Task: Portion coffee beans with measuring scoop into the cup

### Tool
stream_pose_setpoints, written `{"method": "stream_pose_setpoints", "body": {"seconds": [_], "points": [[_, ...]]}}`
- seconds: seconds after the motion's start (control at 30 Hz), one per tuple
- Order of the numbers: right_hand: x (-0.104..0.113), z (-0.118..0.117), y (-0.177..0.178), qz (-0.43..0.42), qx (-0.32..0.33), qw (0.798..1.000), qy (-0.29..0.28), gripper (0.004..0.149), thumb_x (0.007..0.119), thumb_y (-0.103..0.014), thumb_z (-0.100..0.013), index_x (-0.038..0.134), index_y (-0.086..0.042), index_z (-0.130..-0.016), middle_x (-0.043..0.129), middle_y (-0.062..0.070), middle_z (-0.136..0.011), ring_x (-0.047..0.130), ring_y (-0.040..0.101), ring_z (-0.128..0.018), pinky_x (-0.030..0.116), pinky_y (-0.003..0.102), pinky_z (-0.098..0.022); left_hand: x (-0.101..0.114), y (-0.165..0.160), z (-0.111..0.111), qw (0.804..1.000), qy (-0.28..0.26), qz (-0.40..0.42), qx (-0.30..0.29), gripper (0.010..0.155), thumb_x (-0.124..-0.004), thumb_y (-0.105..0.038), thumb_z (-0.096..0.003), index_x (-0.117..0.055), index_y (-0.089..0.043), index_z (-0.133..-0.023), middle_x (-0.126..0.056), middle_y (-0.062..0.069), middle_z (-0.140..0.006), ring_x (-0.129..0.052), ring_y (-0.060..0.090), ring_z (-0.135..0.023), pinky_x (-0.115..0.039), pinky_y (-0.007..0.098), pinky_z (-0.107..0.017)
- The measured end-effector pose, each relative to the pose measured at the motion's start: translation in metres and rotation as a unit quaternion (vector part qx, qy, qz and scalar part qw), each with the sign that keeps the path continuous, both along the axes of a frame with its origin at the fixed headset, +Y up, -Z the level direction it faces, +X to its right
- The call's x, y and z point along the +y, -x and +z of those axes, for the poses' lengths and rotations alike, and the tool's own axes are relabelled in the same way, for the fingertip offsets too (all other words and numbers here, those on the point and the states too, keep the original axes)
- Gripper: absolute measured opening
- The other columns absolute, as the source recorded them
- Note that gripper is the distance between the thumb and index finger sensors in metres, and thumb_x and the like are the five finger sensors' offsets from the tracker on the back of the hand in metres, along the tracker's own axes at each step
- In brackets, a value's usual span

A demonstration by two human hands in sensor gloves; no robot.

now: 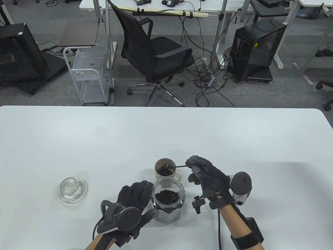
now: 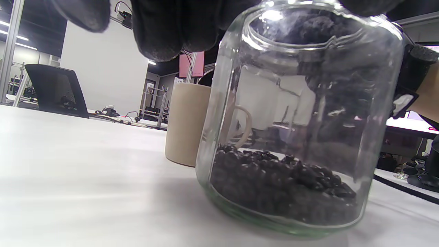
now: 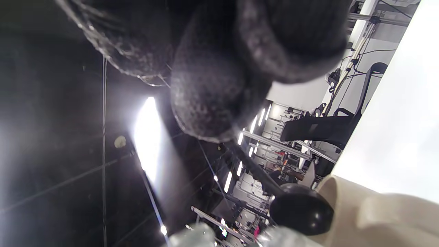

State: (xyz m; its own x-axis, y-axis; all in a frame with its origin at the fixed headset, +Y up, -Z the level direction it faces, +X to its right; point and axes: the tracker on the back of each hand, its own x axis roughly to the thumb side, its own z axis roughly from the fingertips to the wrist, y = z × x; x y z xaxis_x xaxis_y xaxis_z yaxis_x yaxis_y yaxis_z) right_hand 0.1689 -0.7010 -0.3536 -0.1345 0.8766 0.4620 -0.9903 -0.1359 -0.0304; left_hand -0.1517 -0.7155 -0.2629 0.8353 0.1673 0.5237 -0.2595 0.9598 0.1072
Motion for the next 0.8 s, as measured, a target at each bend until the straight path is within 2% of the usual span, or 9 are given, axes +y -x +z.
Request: {"method": "stream_pose_setpoints", "body": {"seconds": [0.13,0.23,0.33,0.63,0.8], "points": [[0.006,0.003,-0.013,-0.095,-0.021,0.995,0.002,0.043,0.085,-0.04,-0.049,0.084,-0.029,-0.09,0.104,0.013,-0.075,0.107,0.015,-0.035,0.089,0.028,-0.023,0.0,0.0,0.0,1.0,0.001,0.0,0.0,0.088,-0.046,-0.074,-0.051,-0.032,-0.018,-0.117,-0.047,0.011,-0.124,-0.064,0.039,-0.11,-0.054,0.069,-0.075],[0.006,0.005,-0.022,-0.175,-0.013,0.984,0.031,0.043,0.084,-0.042,-0.05,0.081,-0.025,-0.09,0.105,0.01,-0.072,0.106,0.013,-0.035,0.089,0.026,-0.023,0.0,0.0,0.0,1.0,0.0,0.0,0.0,0.087,-0.047,-0.074,-0.0509,-0.032,-0.018,-0.117,-0.047,0.012,-0.124,-0.064,0.039,-0.11,-0.054,0.069,-0.075],[0.005,0.004,-0.025,-0.208,0.003,0.977,0.046,0.045,0.084,-0.043,-0.051,0.081,-0.019,-0.089,0.105,0.01,-0.067,0.105,0.012,-0.034,0.088,0.026,-0.023,0.0,0.0,0.0,1.0,0.0,0.0,0.001,0.088,-0.046,-0.074,-0.051,-0.031,-0.018,-0.117,-0.047,0.012,-0.124,-0.064,0.039,-0.11,-0.054,0.069,-0.075],[0.009,0.006,-0.01,-0.115,0.057,0.991,0.03,0.043,0.089,-0.045,-0.05,0.087,-0.016,-0.082,0.107,0.01,-0.056,0.104,0.009,-0.026,0.088,0.024,-0.018,0.0,0.0,0.0,1.0,0.001,0.0,0.0,0.087,-0.046,-0.074,-0.0511,-0.031,-0.018,-0.117,-0.047,0.011,-0.124,-0.064,0.039,-0.11,-0.054,0.069,-0.075],[0.018,0.015,0.008,0.0,0.073,0.997,-0.015,0.042,0.091,-0.043,-0.048,0.089,-0.017,-0.081,0.108,0.012,-0.056,0.104,0.011,-0.024,0.087,0.024,-0.016,0.0,0.0,0.0,1.0,0.001,0.0,0.0,0.087,-0.046,-0.074,-0.0509,-0.031,-0.019,-0.117,-0.047,0.011,-0.124,-0.064,0.039,-0.11,-0.054,0.069,-0.075]]}}
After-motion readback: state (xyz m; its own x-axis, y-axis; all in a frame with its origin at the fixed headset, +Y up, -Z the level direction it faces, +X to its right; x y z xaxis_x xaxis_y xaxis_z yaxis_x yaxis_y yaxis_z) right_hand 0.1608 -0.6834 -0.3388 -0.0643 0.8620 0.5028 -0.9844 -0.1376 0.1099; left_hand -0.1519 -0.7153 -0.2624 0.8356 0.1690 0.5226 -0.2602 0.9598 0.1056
